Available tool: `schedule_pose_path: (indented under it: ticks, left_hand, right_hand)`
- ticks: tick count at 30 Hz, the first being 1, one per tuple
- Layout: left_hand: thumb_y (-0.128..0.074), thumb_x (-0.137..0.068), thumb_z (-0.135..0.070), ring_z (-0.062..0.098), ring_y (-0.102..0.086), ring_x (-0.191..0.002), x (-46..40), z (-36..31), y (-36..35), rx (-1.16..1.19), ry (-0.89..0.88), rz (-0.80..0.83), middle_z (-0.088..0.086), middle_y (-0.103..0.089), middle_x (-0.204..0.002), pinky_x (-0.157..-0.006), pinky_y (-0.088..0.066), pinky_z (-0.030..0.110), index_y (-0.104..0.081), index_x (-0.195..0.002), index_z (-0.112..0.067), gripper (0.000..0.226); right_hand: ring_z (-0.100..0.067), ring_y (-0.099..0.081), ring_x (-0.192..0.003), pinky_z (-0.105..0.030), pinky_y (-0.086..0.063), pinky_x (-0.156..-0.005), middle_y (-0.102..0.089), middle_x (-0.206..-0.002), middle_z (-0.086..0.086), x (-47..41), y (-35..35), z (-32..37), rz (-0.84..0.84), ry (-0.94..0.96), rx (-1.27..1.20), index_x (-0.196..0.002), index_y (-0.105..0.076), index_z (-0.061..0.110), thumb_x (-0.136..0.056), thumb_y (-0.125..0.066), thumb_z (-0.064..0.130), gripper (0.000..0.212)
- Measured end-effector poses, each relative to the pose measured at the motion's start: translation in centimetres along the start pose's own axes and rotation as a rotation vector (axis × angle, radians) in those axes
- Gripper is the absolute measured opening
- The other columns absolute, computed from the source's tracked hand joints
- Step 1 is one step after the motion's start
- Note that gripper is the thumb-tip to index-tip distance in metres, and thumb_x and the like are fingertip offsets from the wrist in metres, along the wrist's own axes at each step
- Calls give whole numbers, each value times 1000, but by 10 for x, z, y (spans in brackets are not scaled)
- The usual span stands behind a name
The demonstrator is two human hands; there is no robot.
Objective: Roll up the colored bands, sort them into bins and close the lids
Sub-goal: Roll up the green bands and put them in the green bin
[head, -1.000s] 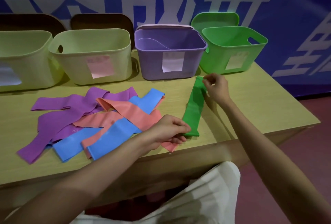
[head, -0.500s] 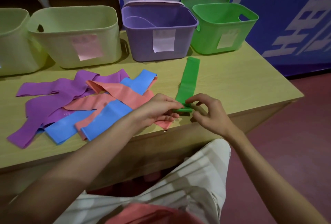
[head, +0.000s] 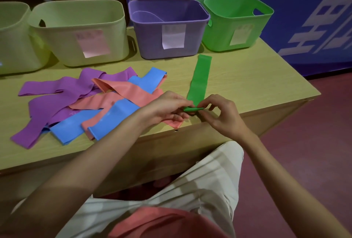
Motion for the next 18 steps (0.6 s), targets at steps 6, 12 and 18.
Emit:
schedule_pose_path:
  ticks: [6, 12, 18]
  left_hand:
    - [-72, -80, -42, 2, -56, -77, 10, 4, 16, -835, -630, -280, -7, -61, -91, -66, -43, 15, -70, -100, -20, 30]
    - [-75, -81, -26, 12, -58, -91, 8, 18, 3, -954, -759, -157, 0, -65, -100, -79, -49, 33, -66, -108, -12, 32]
    - [-71, -85, -22, 16, -60, -91, 5, 20, -1, -958, -827, -215, 1, -67, -98, -77, -48, 32, -62, -106, -11, 25]
  right_hand:
    - [-16, -62, -79, -23, -50, -69, -66, -86, -3, 9, -4, -3, 3, -74, -38, -93, -69, 9, -82, -72, 3, 13]
    - [-5, -61, -78, -13, -46, -70, -65, -84, 4, 18, -8, -2, -55, -160, -140, -91, -68, 13, -83, -71, 3, 13]
    - [-9, -62, -78, -20, -50, -72, -66, -85, 4, 21, -12, -3, -86, -199, -160, -98, -67, 15, -84, -69, 3, 18]
Point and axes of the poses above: each hand's wrist, its own x-axis away from the middle knuckle, its own y-axis out of the back of the hand, z = x × y, the point moved 2 cm from there along -x, towards the middle knuckle
